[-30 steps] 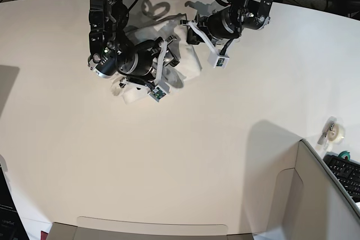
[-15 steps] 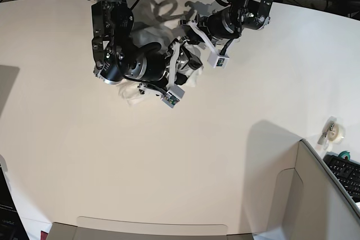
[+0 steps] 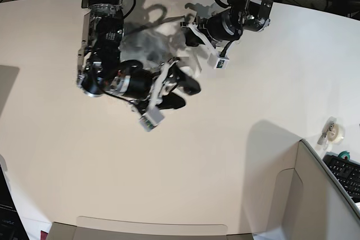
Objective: Layout the t-shirt on the table in an organized manner, then fold the t-shirt properly
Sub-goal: 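Lower the bunched shirt with both grippers onto the table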
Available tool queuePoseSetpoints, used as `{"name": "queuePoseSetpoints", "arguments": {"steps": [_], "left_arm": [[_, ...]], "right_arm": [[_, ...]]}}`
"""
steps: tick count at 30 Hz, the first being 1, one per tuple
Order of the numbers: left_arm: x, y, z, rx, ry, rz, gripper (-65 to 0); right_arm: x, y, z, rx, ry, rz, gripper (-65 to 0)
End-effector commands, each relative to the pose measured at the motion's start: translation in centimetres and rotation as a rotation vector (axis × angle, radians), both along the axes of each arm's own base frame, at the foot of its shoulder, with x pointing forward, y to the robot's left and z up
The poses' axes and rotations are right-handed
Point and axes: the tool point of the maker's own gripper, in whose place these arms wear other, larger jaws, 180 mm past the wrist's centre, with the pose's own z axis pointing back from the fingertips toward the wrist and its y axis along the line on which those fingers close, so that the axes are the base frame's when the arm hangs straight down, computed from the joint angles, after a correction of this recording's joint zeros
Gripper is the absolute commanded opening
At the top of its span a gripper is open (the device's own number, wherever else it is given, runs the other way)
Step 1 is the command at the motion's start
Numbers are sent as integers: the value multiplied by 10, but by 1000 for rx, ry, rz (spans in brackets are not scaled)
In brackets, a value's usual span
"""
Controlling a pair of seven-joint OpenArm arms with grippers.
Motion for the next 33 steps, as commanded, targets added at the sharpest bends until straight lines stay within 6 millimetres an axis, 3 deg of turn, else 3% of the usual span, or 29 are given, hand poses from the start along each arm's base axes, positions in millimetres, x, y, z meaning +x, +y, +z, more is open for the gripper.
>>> {"name": "queuePoseSetpoints", "arguments": {"steps": [1,3,7,10,13,15,19,22,27,33], "left_arm": [[-13,15,-18,92,67,-1,-650],[-14,15,-18,92,69,-2,-650],[-14,15,-18,92,69,-2,-650],[-14,14,-18,90,69,-7,-650],[-14,14,-18,90,67,-6,-650],[-14,14,-18,90,67,-6,-650],[-16,14,-22,93,80,-9,-650],[-15,14,-23,93,83,-6,-650],[-11,16,-27,99,87,-4,-650],[-11,17,-28,101,93,-4,-650]], "right_arm": [[12,-10,21,51,-57,-39,-307],[24,-41,24,64,-67,-138,-308],[35,-136,16,46,-59,-395,-318],[28,-186,-3,4,-7,-499,-444],[16,-227,-20,-11,46,-597,-648],[8,-245,-33,-3,89,-649,-650],[0,-244,-64,-5,191,-643,-650],[-2,-212,-75,-3,222,-558,-650],[2,-173,-58,-21,161,-457,-650],[2,-151,-28,-66,51,-395,-650]]}}
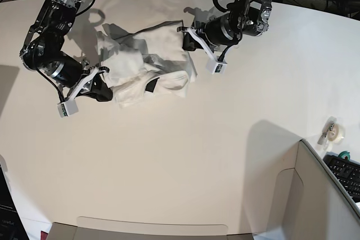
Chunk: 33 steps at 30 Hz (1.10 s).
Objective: Layout the t-shirt on the table in an organized manner, then fold the t-shirt properly
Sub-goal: 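Lower the bunched shirt with both grippers onto the table, then regrasp the shirt edge with the right gripper and fold it over the bundle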
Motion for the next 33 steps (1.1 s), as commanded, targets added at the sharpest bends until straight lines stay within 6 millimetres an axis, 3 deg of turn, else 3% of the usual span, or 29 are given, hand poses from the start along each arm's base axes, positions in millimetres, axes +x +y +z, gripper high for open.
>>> {"name": "queuePoseSetpoints", "arguments": {"steps": [1,6,14,17,22,25,33], "left_arm": [[-21,20,-25,128,98,-11,-650],[-20,21,-25,129,98,-8,-650],[-20,21,-25,129,98,-7,-650],[-20,21,-25,129,98,-7,-650],[-20,22,-25,129,98,-5,-650],[-20,23,-25,131,98,-6,-650],[-20,23,-25,131,98,-4,-650]], "right_arm": [[5,3,17,-5,-63,14,-650],[-2,30,14,-9,-58,100,-650],[-8,39,11,5,-48,125,-650],[-14,70,12,68,-42,209,-650],[-42,147,0,102,12,470,-650],[-57,171,-2,102,24,561,-650],[-52,176,21,177,-29,589,-650]]}}
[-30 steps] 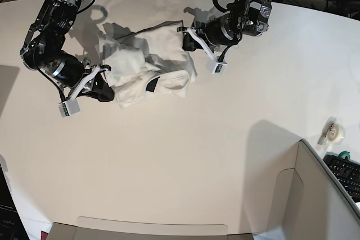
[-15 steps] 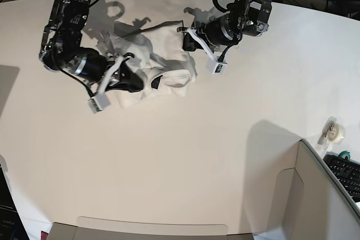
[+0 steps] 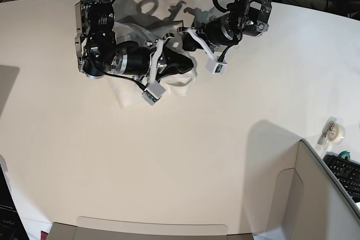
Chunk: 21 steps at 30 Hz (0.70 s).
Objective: Layout the t-shirt on the table in an organized manner, then fold the t-shirt properly
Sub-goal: 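Regrasp the shirt edge with the right gripper and fold it over the bundle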
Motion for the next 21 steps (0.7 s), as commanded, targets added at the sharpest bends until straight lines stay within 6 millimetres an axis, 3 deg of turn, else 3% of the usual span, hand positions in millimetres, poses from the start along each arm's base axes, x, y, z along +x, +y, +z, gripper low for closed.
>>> {"name": "queuePoseSetpoints", "arguments": {"steps": [1,3,6,10,14,17,21], "left_arm": [[-21,22,-25,130,99,-7,-650],[-21,21,-25,130,99,-9,-650],[-21,20,-24,126,100,-9,-650],[-21,20,-24,126,100,-9,-650],[-21,19,-24,125,99,-10,-650],[-21,19,-24,125,99,-10,-650],[-21,20,-24,126,99,-11,-650]], "right_arm": [[16,-8,23,54,-68,-31,-650],[32,-34,31,84,-79,-124,-650],[55,-92,34,88,-90,-329,-650],[66,-140,26,98,-60,-489,-650],[66,-152,-4,26,14,-535,-650],[58,-146,-30,-44,77,-547,-650],[50,-129,-46,-102,108,-520,-650]]}}
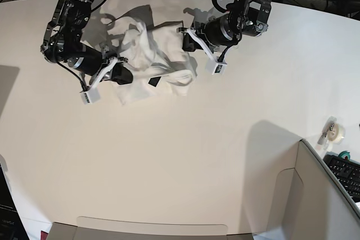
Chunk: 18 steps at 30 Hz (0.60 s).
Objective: Layout the t-shirt on the table in an organized manner, then fold the t-shirt properly
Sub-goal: 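Regrasp the shirt edge with the right gripper and fold it over the bundle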
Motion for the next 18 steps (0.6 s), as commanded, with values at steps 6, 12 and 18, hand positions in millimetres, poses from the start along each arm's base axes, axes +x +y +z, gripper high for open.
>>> {"name": "queuePoseSetpoints", "arguments": {"steps": [6,12,18], "left_arm": [[-21,21,-24,129,99,-12,-650],[-21,23,-25,132,100,-8,-650],[-11,25,-30,138,85,7,-650]], "right_arm": [[-2,33,12,16,-44,103,-650],[-12,68,35,6,-123,209,-650],[-30,117,55,1,-194,391,-650]]}}
